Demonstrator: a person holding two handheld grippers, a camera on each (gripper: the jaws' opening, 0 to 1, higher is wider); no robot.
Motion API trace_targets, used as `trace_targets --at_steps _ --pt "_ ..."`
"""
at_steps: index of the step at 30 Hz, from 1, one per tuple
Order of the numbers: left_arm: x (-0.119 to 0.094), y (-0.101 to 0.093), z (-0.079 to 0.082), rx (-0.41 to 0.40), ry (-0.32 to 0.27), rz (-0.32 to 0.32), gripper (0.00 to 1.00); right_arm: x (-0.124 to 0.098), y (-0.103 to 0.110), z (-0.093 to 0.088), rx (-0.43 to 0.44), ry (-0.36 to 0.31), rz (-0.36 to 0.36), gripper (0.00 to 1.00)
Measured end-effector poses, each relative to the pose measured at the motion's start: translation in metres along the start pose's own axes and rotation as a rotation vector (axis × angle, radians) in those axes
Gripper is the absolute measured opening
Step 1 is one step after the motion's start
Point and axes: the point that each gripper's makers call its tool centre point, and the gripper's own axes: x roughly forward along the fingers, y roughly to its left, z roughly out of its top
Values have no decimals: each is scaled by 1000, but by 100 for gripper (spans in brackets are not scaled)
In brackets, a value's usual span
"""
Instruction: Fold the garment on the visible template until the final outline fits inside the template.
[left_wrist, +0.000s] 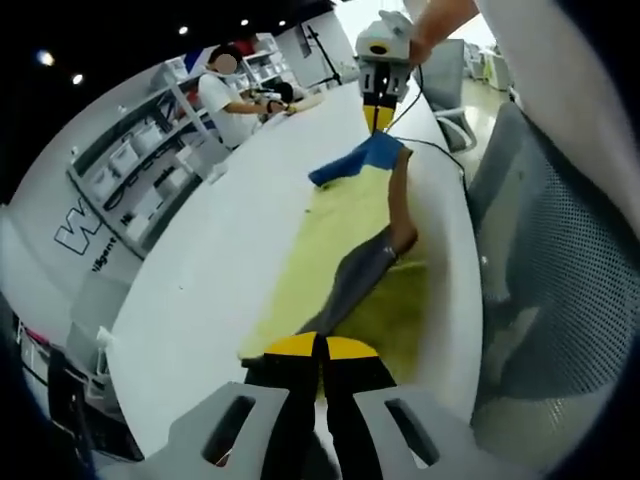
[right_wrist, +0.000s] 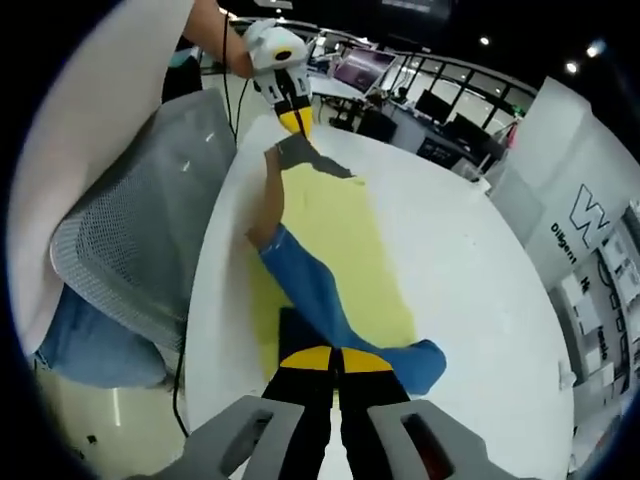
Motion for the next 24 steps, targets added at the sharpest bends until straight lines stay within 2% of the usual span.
trace_targets --at_steps 8,14,24 --pt "6 32 13 -17 -24 37 1 2 -28 3 31 -16 -53 0" --pt "14 64 22 -37 -43 65 1 6 -60 4 77 -30 -100 0" --pt "37 115 26 -79 -55 98 1 17 -111 3 125 -43 -141 0"
